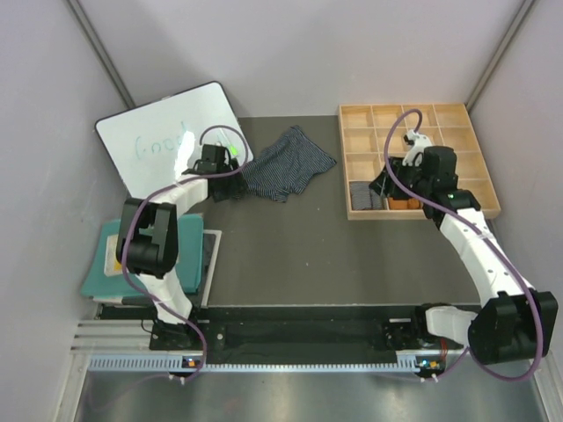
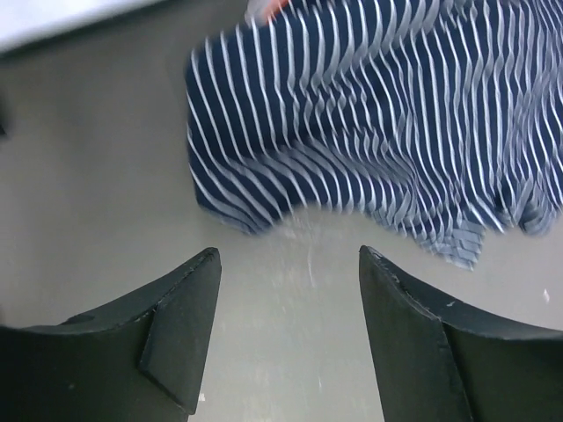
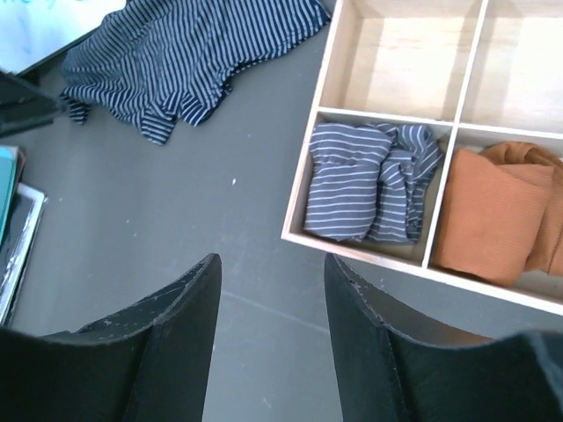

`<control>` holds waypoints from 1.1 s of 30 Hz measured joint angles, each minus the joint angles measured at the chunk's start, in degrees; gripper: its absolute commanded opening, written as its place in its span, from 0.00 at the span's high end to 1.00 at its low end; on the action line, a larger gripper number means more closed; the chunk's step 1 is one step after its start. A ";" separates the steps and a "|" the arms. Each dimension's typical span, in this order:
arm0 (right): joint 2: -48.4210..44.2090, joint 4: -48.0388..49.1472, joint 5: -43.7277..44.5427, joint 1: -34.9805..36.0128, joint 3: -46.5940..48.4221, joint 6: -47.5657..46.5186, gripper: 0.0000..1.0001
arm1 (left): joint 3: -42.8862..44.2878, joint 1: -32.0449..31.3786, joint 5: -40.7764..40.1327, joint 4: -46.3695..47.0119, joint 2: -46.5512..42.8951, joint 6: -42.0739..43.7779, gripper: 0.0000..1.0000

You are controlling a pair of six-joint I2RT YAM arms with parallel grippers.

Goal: Roll the underwear
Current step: Move the underwear to the center of the board.

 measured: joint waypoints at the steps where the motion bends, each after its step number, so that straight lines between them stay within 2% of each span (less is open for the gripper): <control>1: -0.68 -0.02 -0.24 0.09 -0.28 -0.02 0.49 | 0.79 0.00 -0.87 0.02 0.76 0.09 0.32; 9: -2.56 -0.39 -1.11 0.15 -0.61 -0.02 0.49 | 3.67 0.00 -5.38 0.20 4.00 0.37 0.28; 14: -2.56 -0.44 -1.75 0.17 -0.98 0.24 0.48 | 4.33 0.00 -5.33 0.85 7.06 0.37 0.31; 15: -2.56 -0.44 -1.81 0.17 -0.98 0.28 0.48 | 4.39 0.00 -5.49 1.31 7.74 0.52 0.34; 17: -2.58 -0.42 -2.01 0.17 -0.98 0.31 0.48 | 5.01 0.00 -5.11 2.67 8.17 0.52 0.51; 18: -2.58 -0.44 -2.01 0.17 -0.98 0.31 0.48 | 5.20 0.00 -5.05 3.23 8.57 0.52 0.63; 19: -2.58 -0.52 -2.01 0.17 -0.98 0.31 0.48 | 5.31 0.00 -5.07 3.74 8.87 0.44 0.84; 21: -2.58 -0.59 -2.03 0.17 -0.98 0.28 0.48 | 5.40 0.00 -4.74 4.72 9.73 0.63 0.97; 22: -2.58 -0.63 -2.03 0.17 -1.01 0.28 0.48 | 5.40 0.00 -4.42 4.96 10.03 0.76 1.00; 27: -2.58 -0.68 -2.10 0.17 -2.51 0.31 0.48 | 3.91 -0.37 -1.88 6.75 9.51 0.37 1.00; 33: -2.16 -0.76 -1.75 2.62 -3.98 0.61 0.48 | -7.76 -4.31 1.64 7.52 0.20 -1.46 1.00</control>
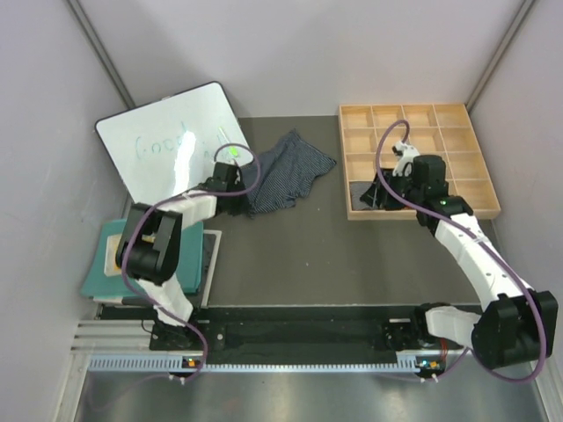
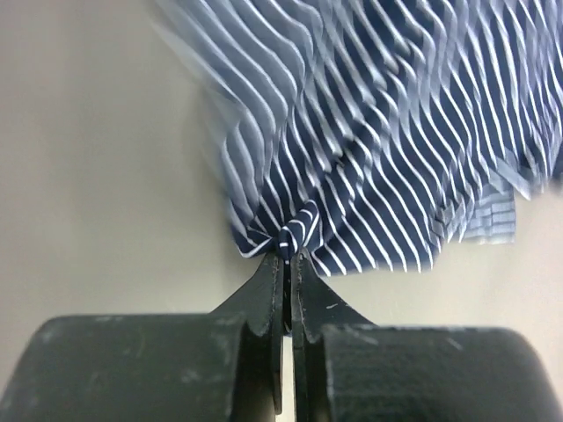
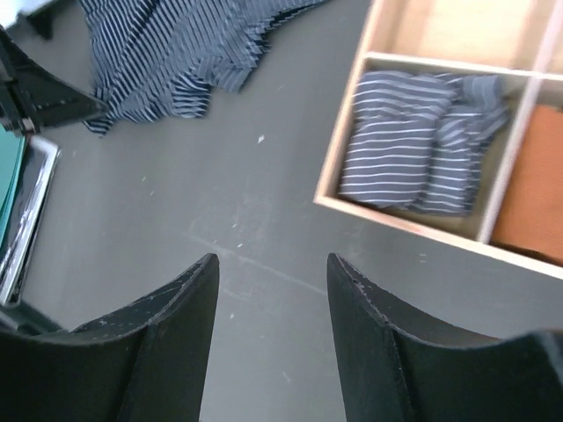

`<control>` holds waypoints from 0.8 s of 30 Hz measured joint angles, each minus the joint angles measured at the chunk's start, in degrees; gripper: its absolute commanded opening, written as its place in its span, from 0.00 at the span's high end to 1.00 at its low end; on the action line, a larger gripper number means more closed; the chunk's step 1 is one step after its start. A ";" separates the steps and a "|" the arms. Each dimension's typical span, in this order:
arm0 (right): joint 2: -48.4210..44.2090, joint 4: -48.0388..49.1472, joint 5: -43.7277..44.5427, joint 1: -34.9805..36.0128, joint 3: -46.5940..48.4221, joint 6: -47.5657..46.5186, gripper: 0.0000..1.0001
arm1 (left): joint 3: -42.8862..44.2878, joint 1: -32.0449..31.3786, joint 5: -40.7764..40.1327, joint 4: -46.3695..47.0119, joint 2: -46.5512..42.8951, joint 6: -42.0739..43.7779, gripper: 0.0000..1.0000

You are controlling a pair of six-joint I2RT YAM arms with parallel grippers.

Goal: Roll the underwear
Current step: Move the underwear to the center of the board.

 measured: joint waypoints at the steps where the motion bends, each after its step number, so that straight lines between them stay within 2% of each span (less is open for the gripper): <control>1: 0.24 0.15 0.22 1.07 -0.09 0.22 0.48 | -1.84 -1.29 0.61 -0.33 -1.95 -0.35 1.00; 6: 2.43 2.10 1.60 8.11 -1.64 2.67 0.48 | -11.85 -9.92 1.46 -1.73 -13.42 -3.43 1.00; 7: 2.93 2.54 2.27 9.81 -2.08 3.15 0.48 | -13.97 -11.76 1.73 -2.16 -16.13 -4.50 0.96; 9: 4.15 3.04 3.63 13.86 -2.97 4.31 0.48 | -18.05 -14.71 1.84 -3.23 -21.66 -6.75 0.78; 10: 4.74 3.19 4.20 15.93 -3.39 4.81 0.48 | -20.09 -16.13 1.88 -4.02 -24.79 -8.02 0.50; 13: 6.27 3.91 5.62 21.38 -4.94 6.93 0.48 | -24.39 -19.82 2.05 -6.73 -32.76 -11.85 0.26; 14: 7.02 4.22 5.88 22.88 -5.27 7.72 0.48 | -25.03 -20.61 2.14 -7.76 -34.80 -12.85 0.21; 18: 10.82 5.53 7.23 26.69 -5.33 9.70 0.48 | -25.09 -21.35 0.09 -12.66 -42.16 -14.91 0.13; 24: 18.12 7.28 8.81 27.93 -4.17 10.73 0.50 | -18.88 -17.51 -4.28 -16.65 -43.01 -12.02 0.14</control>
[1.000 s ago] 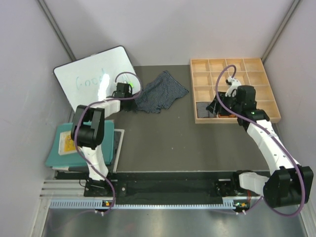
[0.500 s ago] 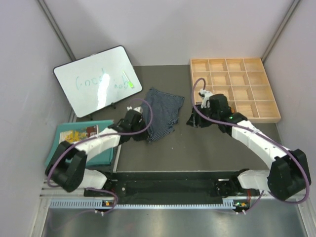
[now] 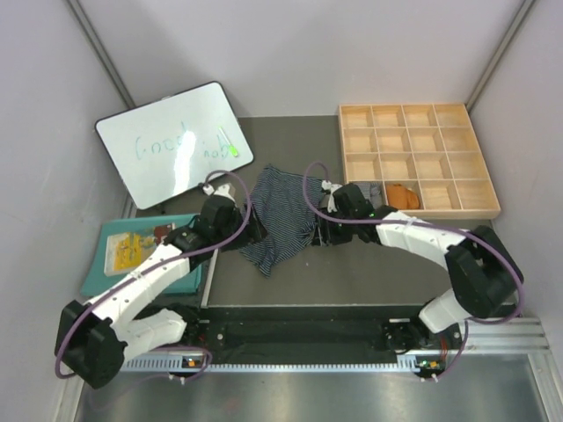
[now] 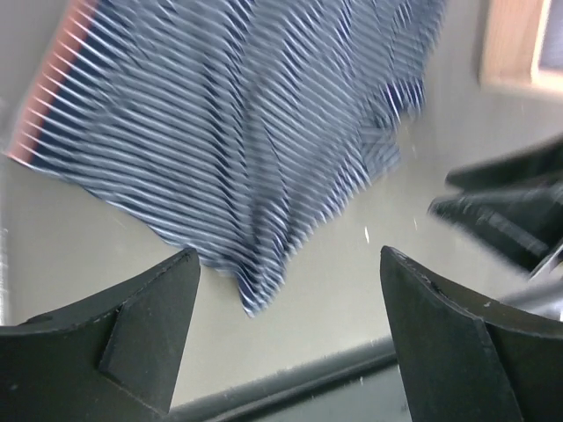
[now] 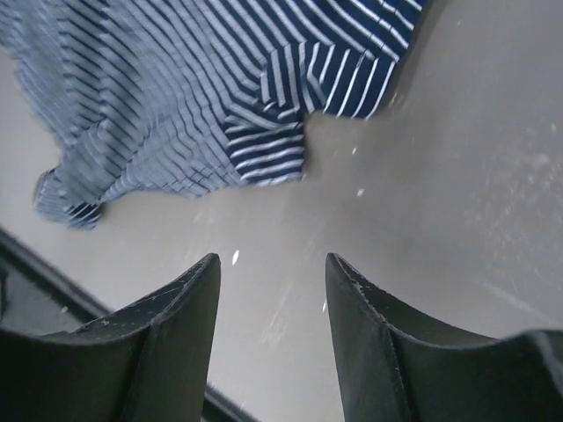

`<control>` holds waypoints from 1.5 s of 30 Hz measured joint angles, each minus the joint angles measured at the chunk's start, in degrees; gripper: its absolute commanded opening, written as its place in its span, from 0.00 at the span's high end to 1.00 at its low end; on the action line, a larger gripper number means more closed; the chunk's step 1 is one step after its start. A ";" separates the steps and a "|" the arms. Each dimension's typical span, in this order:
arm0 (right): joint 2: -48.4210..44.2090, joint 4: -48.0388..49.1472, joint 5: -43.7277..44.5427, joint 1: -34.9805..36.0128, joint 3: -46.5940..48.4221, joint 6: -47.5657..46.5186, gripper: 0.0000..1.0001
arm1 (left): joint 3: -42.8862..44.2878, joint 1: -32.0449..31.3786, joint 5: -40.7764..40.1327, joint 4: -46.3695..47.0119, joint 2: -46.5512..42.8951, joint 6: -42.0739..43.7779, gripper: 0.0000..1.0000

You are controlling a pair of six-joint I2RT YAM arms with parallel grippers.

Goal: Roll the underwear
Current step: Move the underwear to the center of the board.

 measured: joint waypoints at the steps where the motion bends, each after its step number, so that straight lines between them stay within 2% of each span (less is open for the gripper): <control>1: 1.57 0.15 0.11 0.07 0.63 0.00 0.50 | 1.07 1.46 -0.07 -0.07 0.85 0.81 0.14; 4: 6.23 0.68 0.63 0.46 2.51 -0.02 0.51 | 3.10 6.73 0.20 0.15 3.67 3.39 0.14; 9: 10.14 1.31 1.51 1.25 4.72 -0.07 0.51 | 3.13 12.02 2.21 -0.57 5.20 6.43 0.14; 16: 13.60 1.22 3.67 2.10 7.89 -0.74 0.52 | 3.13 14.82 4.07 -0.70 5.60 9.66 0.11; 19: 15.28 0.90 4.50 2.49 9.38 -1.42 0.55 | 3.13 15.17 4.07 -0.94 5.60 10.73 0.10; 20: 15.76 0.83 4.57 2.60 9.88 -1.64 0.59 | 3.13 15.32 4.07 -1.07 5.60 11.13 0.09; 21: 16.06 0.87 4.76 2.71 10.25 -1.86 0.73 | 3.13 15.41 4.07 -1.16 5.57 11.26 0.09; 23: 16.87 0.63 5.07 2.86 10.99 -2.49 0.86 | 3.13 15.52 4.04 -1.38 5.57 11.74 0.09; 24: 17.38 0.26 5.16 2.89 11.50 -2.69 1.00 | 3.13 15.58 4.04 -1.44 5.55 12.02 0.10; 32: 18.73 -5.86 11.26 2.82 14.75 -4.17 1.00 | 3.13 15.72 3.89 -2.29 5.62 12.85 0.15; 45: 14.99 -11.54 17.86 -1.44 13.09 -9.16 1.00 | -0.66 15.74 5.18 -2.10 9.86 12.04 0.26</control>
